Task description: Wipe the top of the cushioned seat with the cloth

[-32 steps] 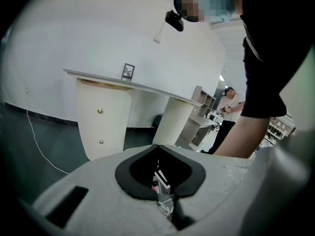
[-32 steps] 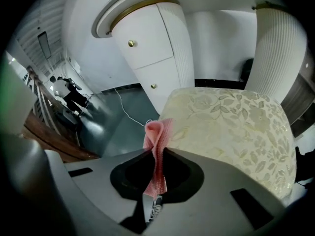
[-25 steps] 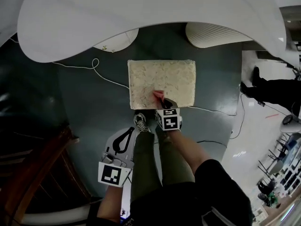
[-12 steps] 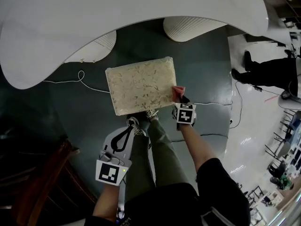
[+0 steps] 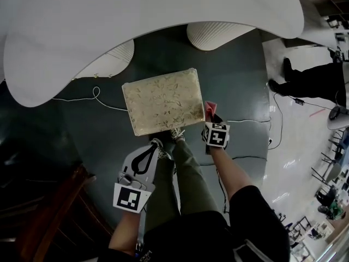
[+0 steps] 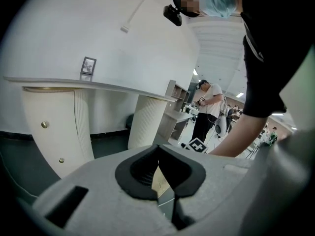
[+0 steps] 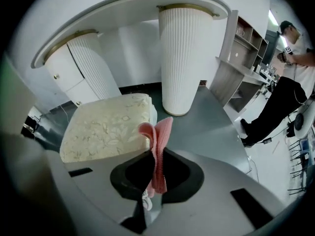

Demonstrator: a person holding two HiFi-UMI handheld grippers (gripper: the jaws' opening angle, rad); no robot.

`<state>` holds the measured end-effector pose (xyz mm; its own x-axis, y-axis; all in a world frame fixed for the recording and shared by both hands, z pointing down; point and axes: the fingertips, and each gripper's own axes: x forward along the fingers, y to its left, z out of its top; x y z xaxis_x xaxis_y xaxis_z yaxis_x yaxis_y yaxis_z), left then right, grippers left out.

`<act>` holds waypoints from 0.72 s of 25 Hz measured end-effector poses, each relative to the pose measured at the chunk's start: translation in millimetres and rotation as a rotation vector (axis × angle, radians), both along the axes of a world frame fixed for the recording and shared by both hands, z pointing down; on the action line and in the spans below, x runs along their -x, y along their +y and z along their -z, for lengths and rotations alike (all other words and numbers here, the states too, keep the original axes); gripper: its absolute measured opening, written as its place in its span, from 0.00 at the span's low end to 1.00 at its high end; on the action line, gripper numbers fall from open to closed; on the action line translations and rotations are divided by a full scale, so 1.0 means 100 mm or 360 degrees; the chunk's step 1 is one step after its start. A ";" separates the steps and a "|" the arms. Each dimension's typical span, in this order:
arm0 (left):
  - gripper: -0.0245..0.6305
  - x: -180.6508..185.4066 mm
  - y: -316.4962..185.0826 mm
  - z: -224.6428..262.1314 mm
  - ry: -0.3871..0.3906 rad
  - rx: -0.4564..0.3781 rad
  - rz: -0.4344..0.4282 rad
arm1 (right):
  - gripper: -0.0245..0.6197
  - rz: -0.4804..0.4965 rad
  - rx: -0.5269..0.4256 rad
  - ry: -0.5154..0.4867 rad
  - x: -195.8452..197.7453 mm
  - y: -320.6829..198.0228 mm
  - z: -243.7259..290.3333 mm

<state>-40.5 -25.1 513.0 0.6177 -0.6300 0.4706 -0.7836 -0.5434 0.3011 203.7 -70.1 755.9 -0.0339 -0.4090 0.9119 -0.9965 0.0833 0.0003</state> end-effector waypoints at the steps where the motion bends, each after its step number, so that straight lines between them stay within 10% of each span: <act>1: 0.06 0.01 0.00 0.04 -0.0004 -0.0006 0.0004 | 0.08 -0.0011 -0.0021 -0.0039 0.07 0.01 0.08; 18: 0.06 0.56 -0.19 1.09 -0.0101 -0.0320 0.0109 | 0.08 0.0099 -0.0525 -0.0570 1.22 -0.41 2.18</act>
